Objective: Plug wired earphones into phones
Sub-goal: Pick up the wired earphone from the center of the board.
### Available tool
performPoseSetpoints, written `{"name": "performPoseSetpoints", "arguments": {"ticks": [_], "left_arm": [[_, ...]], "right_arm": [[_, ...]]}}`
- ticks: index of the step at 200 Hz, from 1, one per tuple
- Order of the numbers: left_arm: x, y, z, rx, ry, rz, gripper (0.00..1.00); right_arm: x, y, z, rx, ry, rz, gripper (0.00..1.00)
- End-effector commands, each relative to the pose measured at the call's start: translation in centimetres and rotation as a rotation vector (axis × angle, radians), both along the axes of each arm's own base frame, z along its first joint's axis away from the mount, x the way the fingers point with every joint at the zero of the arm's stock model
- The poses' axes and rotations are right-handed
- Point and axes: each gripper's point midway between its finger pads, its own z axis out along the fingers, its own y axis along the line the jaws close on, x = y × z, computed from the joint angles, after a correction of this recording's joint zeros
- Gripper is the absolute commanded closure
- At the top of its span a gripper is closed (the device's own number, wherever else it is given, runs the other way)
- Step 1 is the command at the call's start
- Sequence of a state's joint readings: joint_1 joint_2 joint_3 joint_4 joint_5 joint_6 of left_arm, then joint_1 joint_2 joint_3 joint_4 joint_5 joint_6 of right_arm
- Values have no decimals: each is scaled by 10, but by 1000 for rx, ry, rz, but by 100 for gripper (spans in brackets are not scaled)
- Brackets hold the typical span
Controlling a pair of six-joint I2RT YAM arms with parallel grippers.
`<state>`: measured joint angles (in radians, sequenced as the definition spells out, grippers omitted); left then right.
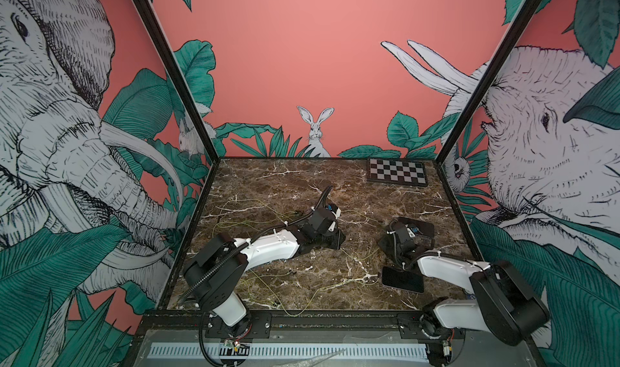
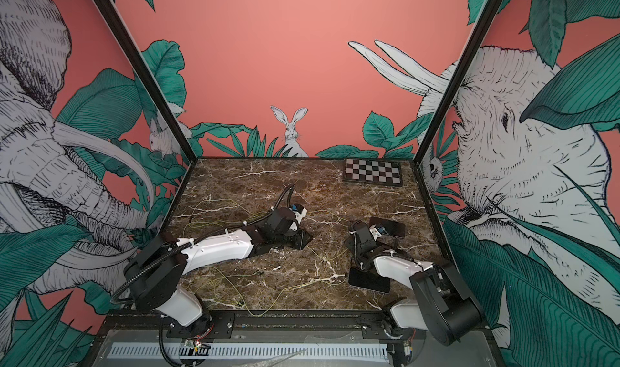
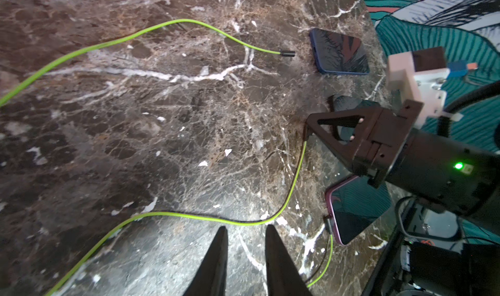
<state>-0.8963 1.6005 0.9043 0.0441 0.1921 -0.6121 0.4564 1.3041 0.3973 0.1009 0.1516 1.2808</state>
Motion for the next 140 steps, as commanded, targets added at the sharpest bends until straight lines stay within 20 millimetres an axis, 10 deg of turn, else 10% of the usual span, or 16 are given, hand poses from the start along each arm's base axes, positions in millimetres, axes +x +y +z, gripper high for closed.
{"name": "performPoseSetpoints", "arguments": {"ticks": [1, 46, 78, 140], "left_arm": [[4, -25, 30, -118, -35, -101, 73], [22, -38, 96, -349, -136, -203, 70], [20, -31, 151, -412, -332, -320, 67], [-9, -3, 191, -372, -709, -454, 62]], "right_arm": [[5, 4, 15, 42, -70, 3, 100], [40, 33, 121, 36, -583, 242, 100], [29, 55, 211, 31, -1013, 412, 100], [-9, 96, 290, 81, -1428, 696, 100]]}}
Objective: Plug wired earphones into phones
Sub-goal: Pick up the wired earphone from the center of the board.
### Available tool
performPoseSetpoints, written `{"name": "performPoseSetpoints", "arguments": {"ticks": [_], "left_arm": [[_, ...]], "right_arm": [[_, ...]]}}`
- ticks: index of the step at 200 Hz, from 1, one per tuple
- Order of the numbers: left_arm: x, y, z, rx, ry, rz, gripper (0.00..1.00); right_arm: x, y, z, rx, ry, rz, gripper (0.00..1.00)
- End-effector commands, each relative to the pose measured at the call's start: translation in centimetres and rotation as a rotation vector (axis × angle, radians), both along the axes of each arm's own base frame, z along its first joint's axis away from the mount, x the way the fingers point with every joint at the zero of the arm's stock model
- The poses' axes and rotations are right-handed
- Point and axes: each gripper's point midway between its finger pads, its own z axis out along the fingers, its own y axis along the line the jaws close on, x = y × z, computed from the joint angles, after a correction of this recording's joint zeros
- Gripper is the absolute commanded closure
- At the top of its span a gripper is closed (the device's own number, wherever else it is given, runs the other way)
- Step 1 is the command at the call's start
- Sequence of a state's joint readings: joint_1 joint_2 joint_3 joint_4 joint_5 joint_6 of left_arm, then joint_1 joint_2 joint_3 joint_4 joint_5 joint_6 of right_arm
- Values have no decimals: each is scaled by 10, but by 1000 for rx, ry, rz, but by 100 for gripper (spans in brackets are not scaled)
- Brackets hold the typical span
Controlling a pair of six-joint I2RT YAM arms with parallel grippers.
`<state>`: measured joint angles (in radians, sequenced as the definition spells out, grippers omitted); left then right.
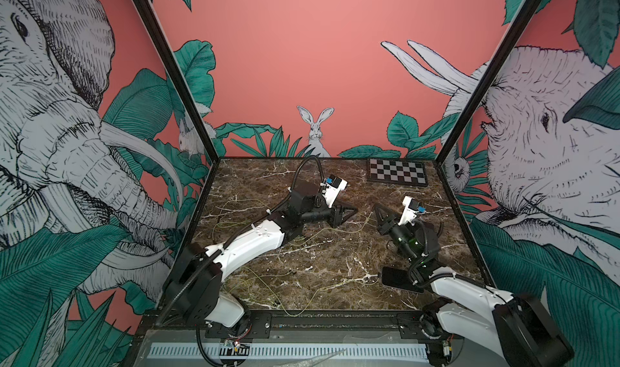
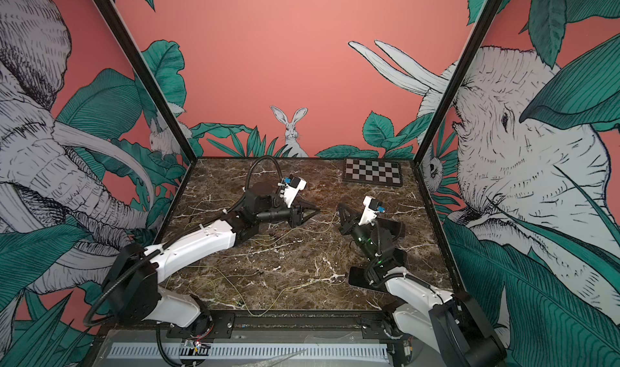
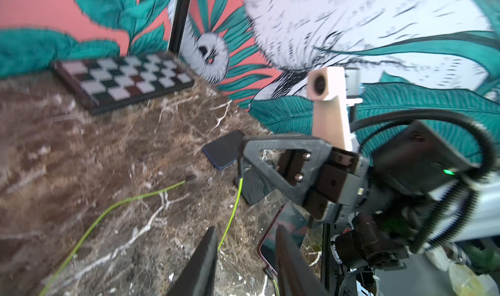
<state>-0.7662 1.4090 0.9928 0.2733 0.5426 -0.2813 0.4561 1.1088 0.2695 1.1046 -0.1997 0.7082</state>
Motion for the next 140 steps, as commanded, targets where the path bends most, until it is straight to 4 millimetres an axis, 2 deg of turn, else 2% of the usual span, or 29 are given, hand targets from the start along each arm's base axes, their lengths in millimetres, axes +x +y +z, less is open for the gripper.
{"name": "performPoseSetpoints", "arguments": {"ticks": [1, 24, 33, 51, 78, 91, 111, 140], "left_arm": [[-20, 8, 15, -10, -230, -83, 62], [-23, 10, 19, -5, -294, -93, 63], [-33, 8, 20, -14, -308, -147, 65], [-33, 8, 18, -27, -321, -149, 66], [-18, 8, 19, -44, -271, -62, 67], [-18, 5, 25, -87, -248, -71, 68], [-30, 0, 33, -152, -221, -149, 70], [-32, -2, 35, -176, -220, -163, 77]], "right_arm": [[-30, 19, 64, 28, -320, 152, 100], [-36, 34, 75, 11, -363, 246, 100], [-37, 38, 80, 9, -380, 267, 100], [-43, 42, 91, -1, -424, 302, 100], [-52, 47, 101, -16, -474, 348, 100], [-53, 49, 103, -17, -479, 363, 100], [-57, 52, 107, -13, -484, 397, 100], [-62, 54, 115, -3, -501, 423, 100]]}}
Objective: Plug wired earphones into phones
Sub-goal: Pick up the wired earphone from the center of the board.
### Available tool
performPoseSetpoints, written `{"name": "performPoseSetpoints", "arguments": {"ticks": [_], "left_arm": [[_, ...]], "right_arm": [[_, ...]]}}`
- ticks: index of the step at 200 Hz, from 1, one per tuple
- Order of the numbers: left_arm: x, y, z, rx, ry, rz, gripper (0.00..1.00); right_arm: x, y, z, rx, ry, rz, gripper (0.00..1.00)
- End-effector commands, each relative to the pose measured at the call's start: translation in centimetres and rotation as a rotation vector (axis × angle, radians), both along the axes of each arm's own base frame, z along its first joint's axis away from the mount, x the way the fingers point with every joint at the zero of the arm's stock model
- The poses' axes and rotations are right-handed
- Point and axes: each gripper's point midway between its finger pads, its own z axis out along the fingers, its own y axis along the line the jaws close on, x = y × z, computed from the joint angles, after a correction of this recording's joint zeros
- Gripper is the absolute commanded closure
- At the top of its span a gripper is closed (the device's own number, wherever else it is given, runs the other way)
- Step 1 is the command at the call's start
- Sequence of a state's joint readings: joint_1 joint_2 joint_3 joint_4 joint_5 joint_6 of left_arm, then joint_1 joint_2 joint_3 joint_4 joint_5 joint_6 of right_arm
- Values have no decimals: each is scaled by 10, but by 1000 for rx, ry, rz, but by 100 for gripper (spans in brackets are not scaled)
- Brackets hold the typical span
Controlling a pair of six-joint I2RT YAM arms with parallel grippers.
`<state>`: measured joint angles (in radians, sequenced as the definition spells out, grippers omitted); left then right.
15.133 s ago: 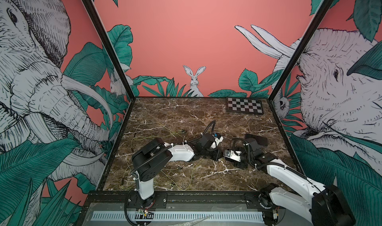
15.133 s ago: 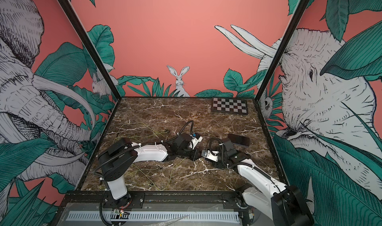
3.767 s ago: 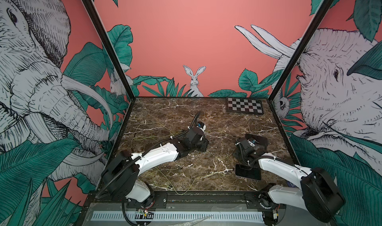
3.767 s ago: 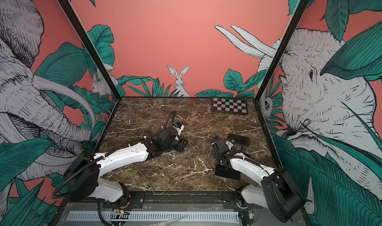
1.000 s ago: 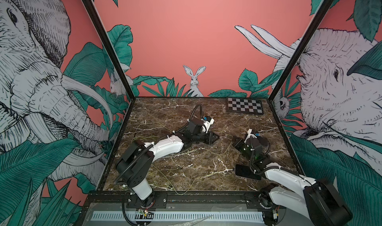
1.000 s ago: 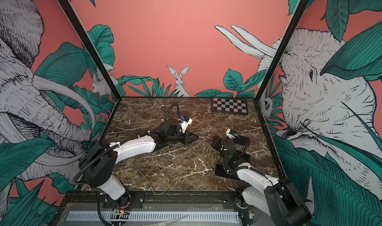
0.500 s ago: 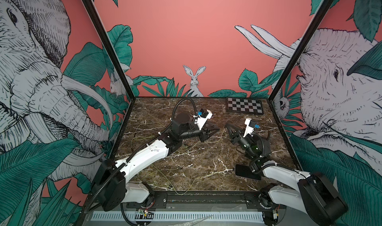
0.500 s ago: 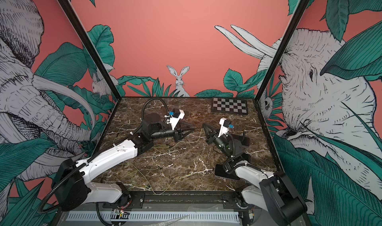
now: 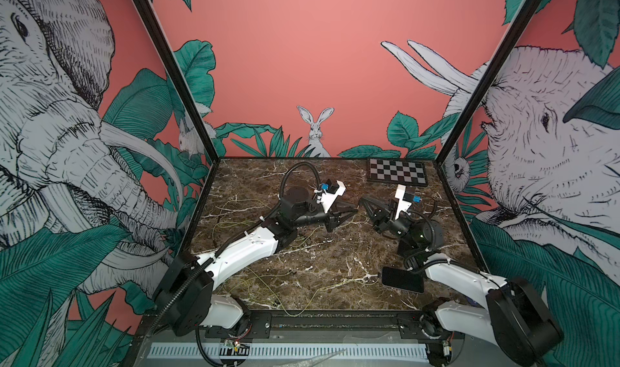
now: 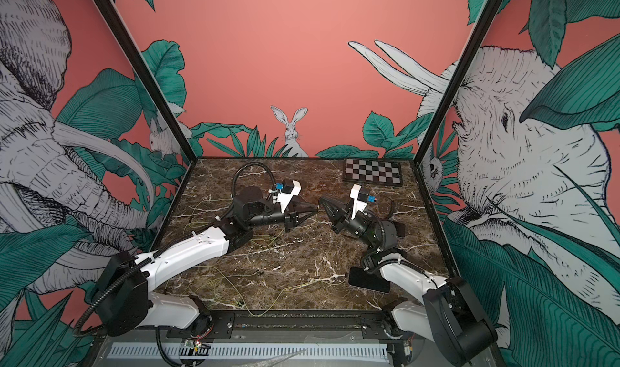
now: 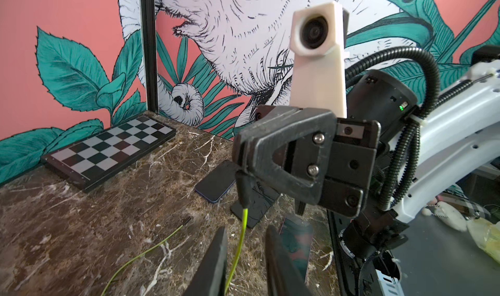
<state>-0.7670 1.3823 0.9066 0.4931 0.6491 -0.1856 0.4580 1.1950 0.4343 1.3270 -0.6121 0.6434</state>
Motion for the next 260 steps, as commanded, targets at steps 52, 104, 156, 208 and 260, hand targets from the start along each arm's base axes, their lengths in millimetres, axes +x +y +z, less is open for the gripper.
{"name": "performPoseSetpoints", "arguments": {"ticks": [52, 104, 156, 208, 260], "left_arm": [[-17, -1, 24, -99, -44, -87, 86], [-16, 1, 23, -101, -37, -70, 88], [-15, 3, 26, -111, -42, -56, 84], [-16, 5, 29, -117, -51, -50, 81], [-18, 5, 31, -122, -45, -56, 84]], "right_arm": [[-23, 7, 36, 33, -134, 96, 100], [-21, 9, 31, 24, -126, 95, 100], [-25, 10, 31, 21, -130, 111, 100], [-24, 6, 29, 27, -128, 79, 100], [-24, 9, 27, 25, -116, 94, 100]]}}
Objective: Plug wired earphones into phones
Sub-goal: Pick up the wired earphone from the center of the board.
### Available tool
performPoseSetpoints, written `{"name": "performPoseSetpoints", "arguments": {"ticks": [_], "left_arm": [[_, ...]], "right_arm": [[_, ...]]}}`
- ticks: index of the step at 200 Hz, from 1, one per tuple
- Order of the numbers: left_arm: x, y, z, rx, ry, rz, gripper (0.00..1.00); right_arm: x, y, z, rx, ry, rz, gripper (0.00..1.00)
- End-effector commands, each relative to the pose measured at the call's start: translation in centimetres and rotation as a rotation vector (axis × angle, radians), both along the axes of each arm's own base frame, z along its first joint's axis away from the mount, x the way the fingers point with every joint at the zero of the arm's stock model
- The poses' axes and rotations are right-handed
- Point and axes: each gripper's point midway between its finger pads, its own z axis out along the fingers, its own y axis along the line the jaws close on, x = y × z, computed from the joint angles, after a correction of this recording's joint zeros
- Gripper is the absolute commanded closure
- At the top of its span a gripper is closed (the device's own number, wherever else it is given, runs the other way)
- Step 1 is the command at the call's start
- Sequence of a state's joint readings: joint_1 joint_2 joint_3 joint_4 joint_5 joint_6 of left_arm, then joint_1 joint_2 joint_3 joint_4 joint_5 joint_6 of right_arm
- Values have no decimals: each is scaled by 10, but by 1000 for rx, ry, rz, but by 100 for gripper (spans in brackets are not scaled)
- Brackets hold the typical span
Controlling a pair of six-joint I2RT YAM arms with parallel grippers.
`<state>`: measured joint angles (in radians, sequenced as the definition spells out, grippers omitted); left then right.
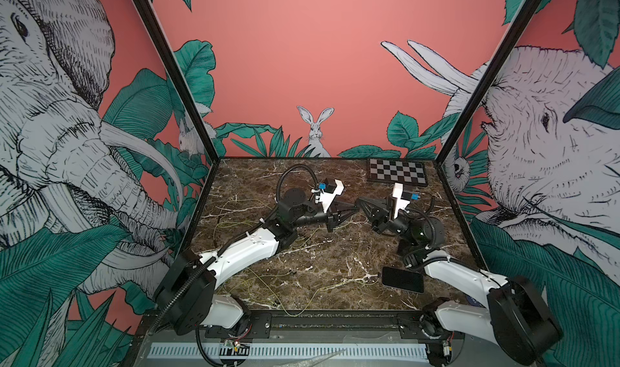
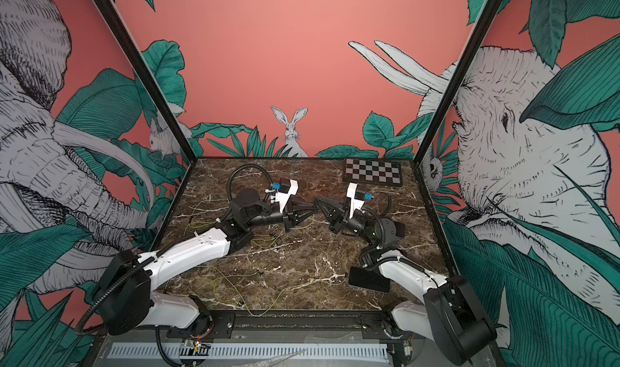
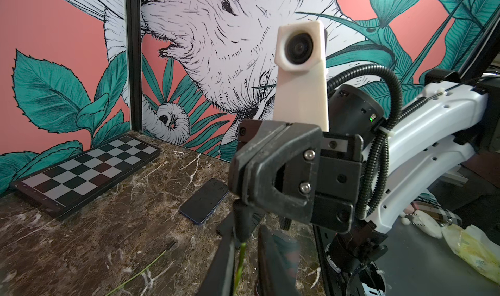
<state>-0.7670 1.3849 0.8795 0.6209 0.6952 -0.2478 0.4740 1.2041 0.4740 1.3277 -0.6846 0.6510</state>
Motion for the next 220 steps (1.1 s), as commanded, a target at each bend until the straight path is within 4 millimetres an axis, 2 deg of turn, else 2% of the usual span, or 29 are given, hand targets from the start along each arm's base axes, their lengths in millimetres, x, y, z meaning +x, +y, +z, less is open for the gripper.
{"name": "performPoseSetpoints", "arguments": {"ticks": [1, 105, 128, 179, 188, 197, 201, 220], "left_arm": [[-9, 6, 18, -46, -36, -10, 84], [-7, 8, 22, -56, -37, 8, 91], [-8, 8, 21, -57, -30, 4, 100], [-8, 11, 18, -58, 1, 23, 100], [-7, 12, 16, -55, 8, 30, 100], [-5, 13, 14, -51, 13, 45, 100], [-4, 13, 12, -46, 14, 50, 100], [3, 15, 1, -5, 39, 99, 100]], "right_arm": [[-12, -3, 17, 42, -78, 12, 100], [-17, 4, 12, 24, -66, 60, 100], [-16, 4, 9, 21, -62, 56, 100], [-11, 3, 3, 17, -49, 27, 100], [-11, 3, 3, 15, -50, 30, 89], [-10, 2, 2, 15, -49, 20, 69], [-9, 1, 1, 17, -49, 11, 63], [-4, -3, 3, 23, -51, -40, 53]]}}
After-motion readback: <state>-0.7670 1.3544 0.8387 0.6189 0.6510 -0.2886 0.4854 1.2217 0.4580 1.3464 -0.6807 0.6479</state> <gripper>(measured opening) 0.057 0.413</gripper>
